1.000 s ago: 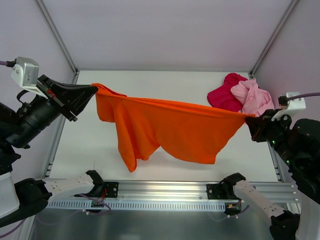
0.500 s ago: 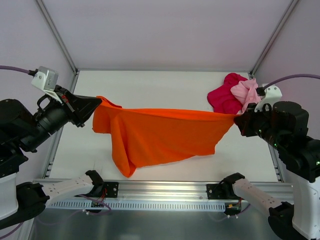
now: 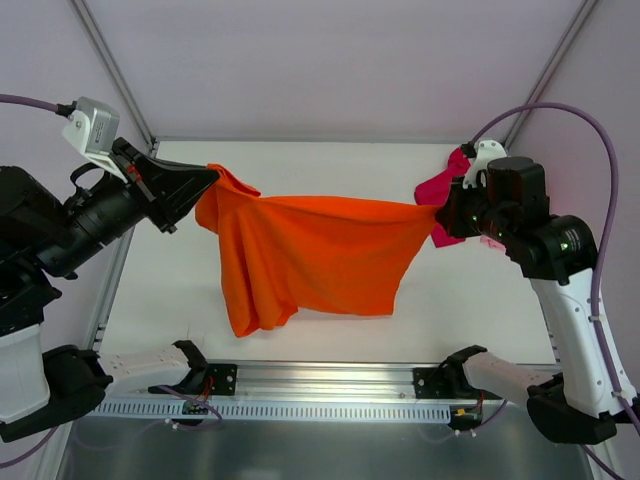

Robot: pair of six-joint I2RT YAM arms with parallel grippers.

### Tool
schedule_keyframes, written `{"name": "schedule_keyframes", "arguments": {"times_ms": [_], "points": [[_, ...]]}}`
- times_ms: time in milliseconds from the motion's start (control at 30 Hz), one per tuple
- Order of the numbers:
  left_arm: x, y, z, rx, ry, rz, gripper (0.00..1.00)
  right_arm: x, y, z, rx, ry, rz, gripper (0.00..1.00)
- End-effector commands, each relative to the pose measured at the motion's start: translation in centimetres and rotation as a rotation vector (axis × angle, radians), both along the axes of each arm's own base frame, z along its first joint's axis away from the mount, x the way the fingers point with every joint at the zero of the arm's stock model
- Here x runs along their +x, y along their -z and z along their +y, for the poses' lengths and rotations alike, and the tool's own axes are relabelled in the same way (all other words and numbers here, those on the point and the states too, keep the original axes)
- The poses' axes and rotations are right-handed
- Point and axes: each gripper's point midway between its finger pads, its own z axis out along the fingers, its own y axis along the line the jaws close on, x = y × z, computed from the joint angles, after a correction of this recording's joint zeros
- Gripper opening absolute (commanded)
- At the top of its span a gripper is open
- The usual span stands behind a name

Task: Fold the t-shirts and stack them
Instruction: Flatten out the tshirt

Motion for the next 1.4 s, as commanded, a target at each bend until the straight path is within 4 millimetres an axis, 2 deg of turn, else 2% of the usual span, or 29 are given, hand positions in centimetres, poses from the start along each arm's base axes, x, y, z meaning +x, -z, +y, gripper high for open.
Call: {"name": "schedule_keyframes", "arguments": {"times_ms": [0,133,300,400,433,467,533,600,667,700,733,800,833,900,933,967,1033,1067,1133,1167,1233,1267,1333,1367], "points": [[-1.3,-2.7,0.6,-0.062,0.034,-0.089,0.00,0.3,-4.2,0.1,0.038,-0.024,-0.145,0.01],[-3.6,-2.6,0.5,-0.074,0.130,-0.090,0.00,-1.5,-4.5,-1.5,0.011,-0.010,-0.190,0.01],[-6.8,-2.4,1.8,-0.104,0.208,-0.071,0.00,-5.4,-3.9,-3.6,0.064,0.055,-0.219,0.01],[-7.0,-0.9,3.9,-0.134,0.129,-0.026,0.00,-7.3,-2.9,-4.3,0.085,0.076,-0.184,0.01],[-6.6,0.6,3.9,-0.121,0.109,0.011,0.00,-7.7,-2.6,-4.5,0.083,0.083,-0.172,0.01],[-6.7,1.1,5.0,-0.140,0.067,0.028,0.00,-8.2,-2.2,-4.7,0.080,0.088,-0.157,0.01],[-6.5,2.9,5.9,-0.124,0.015,0.093,0.00,-8.6,-1.9,-5.1,0.075,0.102,-0.145,0.01],[-6.6,3.8,6.6,-0.111,-0.018,0.126,0.00,-8.8,-1.9,-5.2,0.077,0.107,-0.140,0.01],[-6.6,3.9,7.3,-0.109,-0.052,0.127,0.00,-8.7,-1.8,-5.0,0.082,0.105,-0.133,0.01],[-6.9,3.3,8.0,-0.120,-0.070,0.111,0.00,-8.5,-1.6,-4.9,0.080,0.106,-0.129,0.01],[-6.6,3.7,8.2,-0.095,-0.093,0.118,0.00,-8.2,-1.1,-4.8,0.073,0.107,-0.112,0.01],[-5.4,4.2,9.4,-0.075,-0.198,0.133,0.00,-7.3,-0.5,-4.3,0.074,0.104,-0.100,0.01],[-4.4,5.3,9.3,-0.022,-0.236,0.164,0.00,-6.9,0.5,-4.0,0.063,0.099,-0.071,0.01],[-2.1,7.7,9.4,0.062,-0.337,0.221,0.00,-5.5,1.1,-2.8,0.091,0.097,-0.047,0.01],[-1.1,8.5,9.0,0.099,-0.357,0.235,0.00,-4.7,1.3,-2.4,0.097,0.093,-0.056,0.01],[0.1,10.6,8.3,0.157,-0.379,0.276,0.00,-4.2,1.4,-2.1,0.103,0.089,-0.059,0.01],[1.9,11.7,7.5,0.182,-0.417,0.280,0.00,-2.8,1.4,-1.7,0.093,0.089,-0.070,0.01],[3.0,13.4,6.9,0.225,-0.431,0.303,0.00,-2.2,1.5,-1.8,0.078,0.101,-0.075,0.01],[5.1,13.7,5.8,0.249,-0.458,0.276,0.00,-0.4,2.1,-1.7,0.024,0.100,-0.076,0.01],[6.8,15.1,4.7,0.319,-0.462,0.289,0.00,0.4,2.3,-1.9,-0.002,0.107,-0.079,0.01],[8.7,15.9,3.1,0.355,-0.442,0.305,0.00,2.4,2.6,-1.1,-0.012,0.107,-0.084,0.01],[9.9,15.6,2.3,0.346,-0.436,0.295,0.00,3.0,2.8,-0.8,-0.010,0.102,-0.088,0.01],[12.2,16.5,0.8,0.360,-0.410,0.308,0.00,4.9,2.9,0.0,-0.008,0.100,-0.105,0.01],[13.3,16.1,0.3,0.331,-0.407,0.289,0.00,5.5,3.0,0.2,-0.013,0.098,-0.109,0.01]]}}
